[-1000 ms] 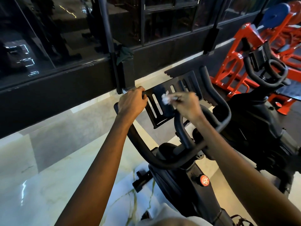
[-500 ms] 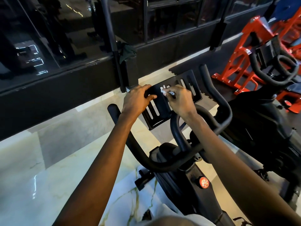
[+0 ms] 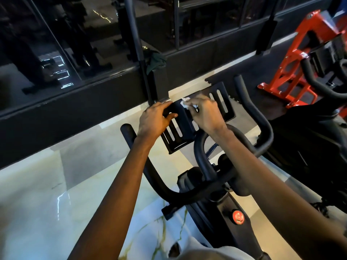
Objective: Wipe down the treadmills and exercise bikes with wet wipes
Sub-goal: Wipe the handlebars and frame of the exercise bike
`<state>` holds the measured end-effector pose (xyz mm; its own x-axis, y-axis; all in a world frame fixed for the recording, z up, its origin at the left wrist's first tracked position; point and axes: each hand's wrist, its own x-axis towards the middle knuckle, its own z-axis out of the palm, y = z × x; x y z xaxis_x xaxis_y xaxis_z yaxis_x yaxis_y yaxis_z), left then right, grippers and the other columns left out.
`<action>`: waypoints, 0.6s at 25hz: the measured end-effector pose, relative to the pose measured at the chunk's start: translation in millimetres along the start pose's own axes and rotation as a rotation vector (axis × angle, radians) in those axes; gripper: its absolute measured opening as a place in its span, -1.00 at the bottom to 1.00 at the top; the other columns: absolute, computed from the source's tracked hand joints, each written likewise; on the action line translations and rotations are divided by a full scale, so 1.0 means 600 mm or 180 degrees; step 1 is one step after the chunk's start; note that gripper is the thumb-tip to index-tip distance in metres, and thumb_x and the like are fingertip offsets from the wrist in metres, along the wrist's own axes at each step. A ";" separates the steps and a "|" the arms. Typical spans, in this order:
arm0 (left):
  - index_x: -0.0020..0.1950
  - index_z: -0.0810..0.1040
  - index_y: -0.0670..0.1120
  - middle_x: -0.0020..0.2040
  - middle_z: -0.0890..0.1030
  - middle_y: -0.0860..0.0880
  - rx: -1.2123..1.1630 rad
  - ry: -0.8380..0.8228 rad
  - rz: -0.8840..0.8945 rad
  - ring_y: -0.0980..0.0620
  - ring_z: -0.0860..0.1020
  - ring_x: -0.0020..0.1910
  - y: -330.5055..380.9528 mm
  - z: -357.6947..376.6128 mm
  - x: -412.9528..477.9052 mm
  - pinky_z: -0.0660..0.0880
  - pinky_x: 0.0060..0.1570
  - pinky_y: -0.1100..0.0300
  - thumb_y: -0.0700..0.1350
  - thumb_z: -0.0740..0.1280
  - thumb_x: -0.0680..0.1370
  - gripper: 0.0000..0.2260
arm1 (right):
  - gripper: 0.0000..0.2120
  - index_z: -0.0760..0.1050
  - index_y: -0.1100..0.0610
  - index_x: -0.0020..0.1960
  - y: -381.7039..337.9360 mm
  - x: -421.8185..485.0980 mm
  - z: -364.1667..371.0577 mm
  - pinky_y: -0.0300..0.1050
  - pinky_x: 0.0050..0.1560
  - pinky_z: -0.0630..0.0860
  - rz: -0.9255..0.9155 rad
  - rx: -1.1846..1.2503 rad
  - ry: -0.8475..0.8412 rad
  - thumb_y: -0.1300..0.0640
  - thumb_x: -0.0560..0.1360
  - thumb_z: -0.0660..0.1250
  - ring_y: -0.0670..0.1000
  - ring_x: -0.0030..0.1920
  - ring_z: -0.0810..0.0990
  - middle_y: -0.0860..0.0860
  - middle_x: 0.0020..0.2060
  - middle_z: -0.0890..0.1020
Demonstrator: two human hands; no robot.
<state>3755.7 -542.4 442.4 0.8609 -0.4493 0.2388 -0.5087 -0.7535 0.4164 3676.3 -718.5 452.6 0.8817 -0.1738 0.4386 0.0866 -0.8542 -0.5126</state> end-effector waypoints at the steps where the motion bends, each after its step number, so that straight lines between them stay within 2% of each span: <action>1: 0.49 0.43 0.14 0.38 0.52 0.02 0.0088 -0.0001 0.0014 -0.08 0.48 0.33 0.000 0.001 0.000 0.50 0.24 -0.01 0.20 0.34 0.59 -0.52 | -0.79 0.67 0.14 0.17 0.007 -0.015 -0.001 -0.55 0.08 0.33 -0.0038 0.0002 -0.0052 0.27 0.56 0.38 -0.05 0.04 0.62 0.03 0.08 0.65; 4: 0.53 0.39 0.04 0.43 0.43 0.00 0.0506 0.0065 0.0112 -0.08 0.33 0.40 -0.001 0.002 -0.010 0.43 0.32 0.01 0.14 0.30 0.63 -0.52 | -0.78 0.67 0.16 0.16 0.027 -0.043 -0.015 -0.60 0.06 0.32 -0.0133 0.0051 -0.0371 0.27 0.53 0.43 -0.05 0.03 0.64 0.03 0.08 0.67; 6: 0.54 0.37 -0.03 0.44 0.40 -0.05 0.0746 0.0182 0.0178 -0.09 0.31 0.39 -0.002 0.006 -0.029 0.38 0.34 0.01 0.09 0.28 0.65 -0.52 | -0.77 0.67 0.14 0.17 0.036 -0.038 -0.023 -0.47 0.09 0.42 -0.0189 0.0051 -0.0501 0.26 0.52 0.44 -0.05 0.00 0.64 0.02 0.08 0.66; 9: 0.56 0.32 -0.09 0.46 0.37 -0.12 0.0850 0.0343 0.0221 -0.14 0.30 0.41 -0.001 0.018 -0.064 0.35 0.34 -0.07 -0.02 0.26 0.67 -0.54 | -0.78 0.68 0.13 0.14 0.039 -0.008 -0.024 -0.33 0.02 0.53 -0.0227 0.0211 -0.0107 0.27 0.52 0.43 -0.12 -0.14 0.56 0.02 0.01 0.65; 12: 0.58 0.27 -0.12 0.50 0.32 -0.14 0.0945 0.0312 0.0134 -0.16 0.25 0.48 0.003 0.024 -0.077 0.34 0.40 -0.11 -0.11 0.27 0.66 -0.51 | -0.79 0.67 0.17 0.15 0.025 0.000 -0.017 -0.32 0.10 0.53 -0.0178 0.0273 0.0112 0.28 0.53 0.41 -0.12 -0.08 0.57 0.05 0.03 0.64; 15: 0.59 0.24 -0.09 0.48 0.33 -0.14 0.0997 0.0323 0.0012 -0.16 0.25 0.47 0.012 0.026 -0.075 0.34 0.40 -0.12 -0.07 0.27 0.66 -0.49 | -0.78 0.67 0.18 0.15 0.022 -0.035 -0.020 -0.30 0.17 0.51 -0.0303 0.0245 -0.0217 0.29 0.53 0.42 -0.07 -0.03 0.62 0.06 0.06 0.67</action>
<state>3713.0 -535.2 421.0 0.8473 -0.4141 0.3325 -0.4758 -0.8701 0.1290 3653.1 -732.3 445.5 0.8971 -0.0577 0.4381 0.2045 -0.8247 -0.5273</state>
